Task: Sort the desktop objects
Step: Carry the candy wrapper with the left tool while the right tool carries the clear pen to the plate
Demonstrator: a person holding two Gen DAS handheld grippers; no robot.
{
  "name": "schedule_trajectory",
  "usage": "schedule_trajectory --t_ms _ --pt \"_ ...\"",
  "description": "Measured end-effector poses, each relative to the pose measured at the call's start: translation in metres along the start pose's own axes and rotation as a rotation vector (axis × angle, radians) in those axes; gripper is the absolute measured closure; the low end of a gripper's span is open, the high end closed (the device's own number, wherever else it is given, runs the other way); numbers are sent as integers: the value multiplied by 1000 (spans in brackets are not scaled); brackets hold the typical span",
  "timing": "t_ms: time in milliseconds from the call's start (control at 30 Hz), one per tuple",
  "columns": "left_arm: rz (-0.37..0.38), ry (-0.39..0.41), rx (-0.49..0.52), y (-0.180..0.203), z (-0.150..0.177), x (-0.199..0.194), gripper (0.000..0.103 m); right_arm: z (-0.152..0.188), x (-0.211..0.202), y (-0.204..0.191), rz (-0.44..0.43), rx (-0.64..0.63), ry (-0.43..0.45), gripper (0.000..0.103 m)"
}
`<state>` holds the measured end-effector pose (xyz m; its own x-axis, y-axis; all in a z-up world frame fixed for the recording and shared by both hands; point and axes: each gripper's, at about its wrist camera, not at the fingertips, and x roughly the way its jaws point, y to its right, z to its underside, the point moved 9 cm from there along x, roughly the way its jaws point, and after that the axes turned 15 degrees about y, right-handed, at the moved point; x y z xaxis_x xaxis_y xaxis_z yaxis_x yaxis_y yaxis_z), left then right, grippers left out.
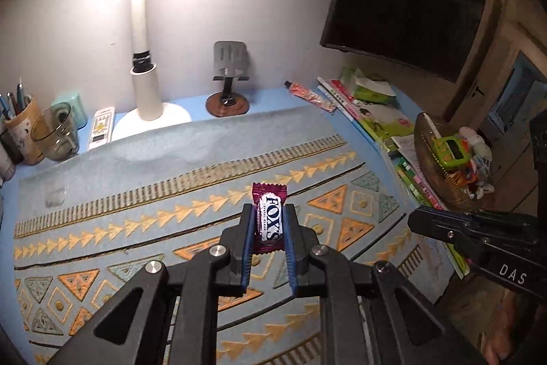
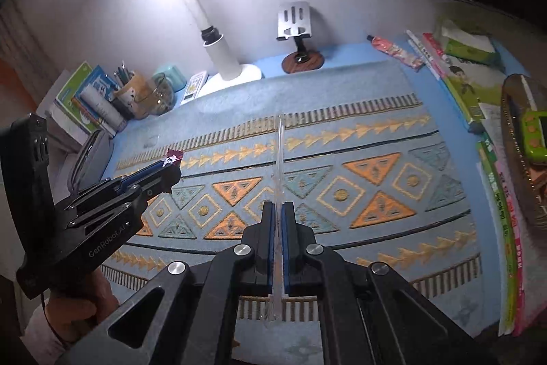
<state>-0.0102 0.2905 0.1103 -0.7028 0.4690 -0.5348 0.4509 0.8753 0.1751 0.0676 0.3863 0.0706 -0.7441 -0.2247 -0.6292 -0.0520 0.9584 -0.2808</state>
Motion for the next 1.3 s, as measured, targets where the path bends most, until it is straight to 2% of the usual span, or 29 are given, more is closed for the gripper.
schedule_trajectory --t_ms 267,500,800,1033,1300 --pt "125 34 78 106 -10 24 90 -42 -47 74 70 47 111 99" --pt "183 35 137 184 -24 48 90 -67 -87 140 131 100 190 99" --pt "271 16 184 277 -26 82 90 -87 -134 228 239 167 288 99" --pt "301 -11 194 324 -22 108 90 -85 -150 285 309 211 299 99" --pt "262 -76 186 348 -16 143 90 -79 -154 331 374 231 283 99"
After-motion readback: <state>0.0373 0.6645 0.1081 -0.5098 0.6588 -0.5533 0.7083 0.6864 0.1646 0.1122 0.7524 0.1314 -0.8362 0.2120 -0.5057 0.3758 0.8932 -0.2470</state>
